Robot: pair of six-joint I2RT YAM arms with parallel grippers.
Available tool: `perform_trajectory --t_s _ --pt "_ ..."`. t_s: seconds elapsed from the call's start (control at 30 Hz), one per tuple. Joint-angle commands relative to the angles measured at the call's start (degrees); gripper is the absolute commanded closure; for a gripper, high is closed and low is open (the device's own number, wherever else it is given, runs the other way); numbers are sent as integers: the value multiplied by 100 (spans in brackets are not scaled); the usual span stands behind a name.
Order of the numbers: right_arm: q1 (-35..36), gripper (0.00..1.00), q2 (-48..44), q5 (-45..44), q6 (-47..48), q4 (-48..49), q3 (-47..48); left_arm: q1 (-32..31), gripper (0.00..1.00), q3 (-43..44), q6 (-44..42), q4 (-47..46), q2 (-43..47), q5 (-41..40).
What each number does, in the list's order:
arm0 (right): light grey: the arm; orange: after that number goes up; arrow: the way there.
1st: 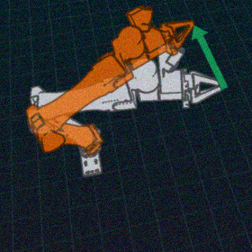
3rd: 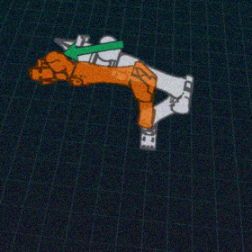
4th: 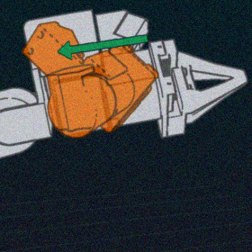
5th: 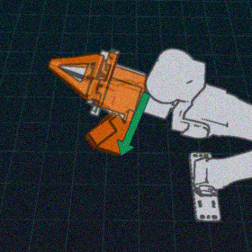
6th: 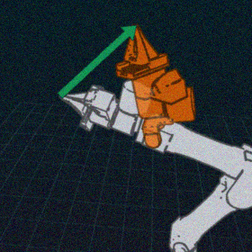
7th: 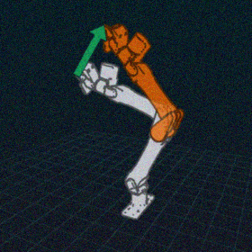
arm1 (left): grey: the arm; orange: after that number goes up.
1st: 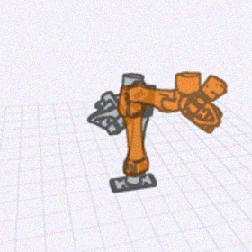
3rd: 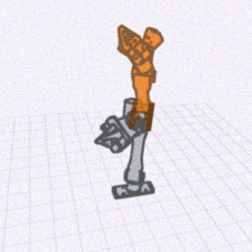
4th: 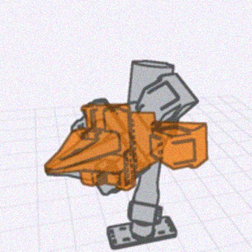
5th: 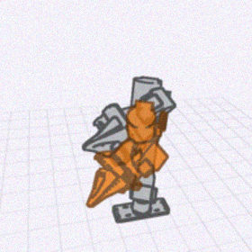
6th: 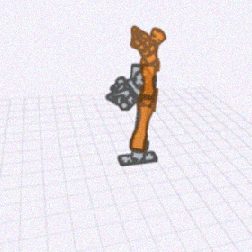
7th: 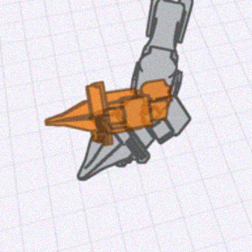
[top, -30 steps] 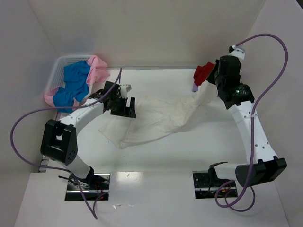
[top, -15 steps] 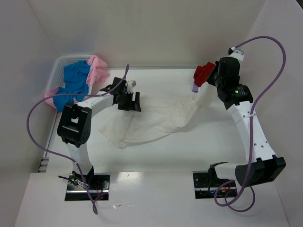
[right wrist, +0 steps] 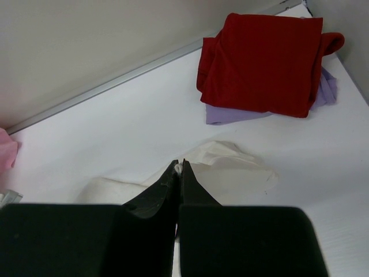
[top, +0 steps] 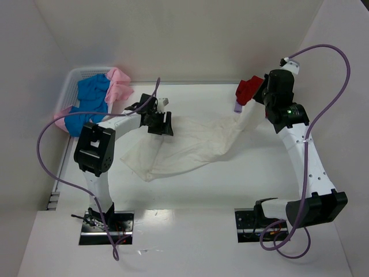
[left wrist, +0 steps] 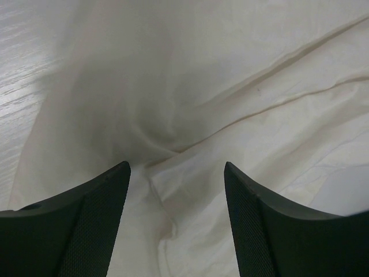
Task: Fold and stack the t-shirts
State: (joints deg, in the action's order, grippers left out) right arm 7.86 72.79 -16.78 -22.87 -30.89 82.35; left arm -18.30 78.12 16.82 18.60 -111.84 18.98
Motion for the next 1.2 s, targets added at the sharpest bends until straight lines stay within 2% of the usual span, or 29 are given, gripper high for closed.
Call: perform_trajectory --t_s 0.0,0.23,0.37,0.4,0.5,0.67,0.8,0.9,1.0,1.17 --pt "-56 100 -160 -18 -24 312 -26 -124 26 230 6 -94 -119 176" --pt "-56 100 -160 -18 -24 312 -26 -139 28 14 -47 -94 -171 176" --pt "-56 100 -160 -18 -24 312 -26 -139 40 -86 -47 -146 -171 176" --pt "-56 100 -160 -18 -24 312 -26 -139 47 -86 -47 -147 -171 176" --pt "-56 100 -213 -18 -24 312 -26 -139 59 -86 -47 -94 -171 176" --pt "-56 100 -213 -18 -24 312 -26 -139 67 -86 -152 29 -74 114" --pt "-56 100 -213 -18 -24 312 -79 -139 83 -111 -205 82 4 139" --pt "-56 100 -213 -18 -24 312 -79 -139 100 -139 -205 139 70 167" --pt "-56 100 -213 -18 -24 312 -79 -139 100 -63 -219 251 388 1" --pt "-56 100 -101 36 -24 365 121 -131 100 794 -436 949 1130 -893"
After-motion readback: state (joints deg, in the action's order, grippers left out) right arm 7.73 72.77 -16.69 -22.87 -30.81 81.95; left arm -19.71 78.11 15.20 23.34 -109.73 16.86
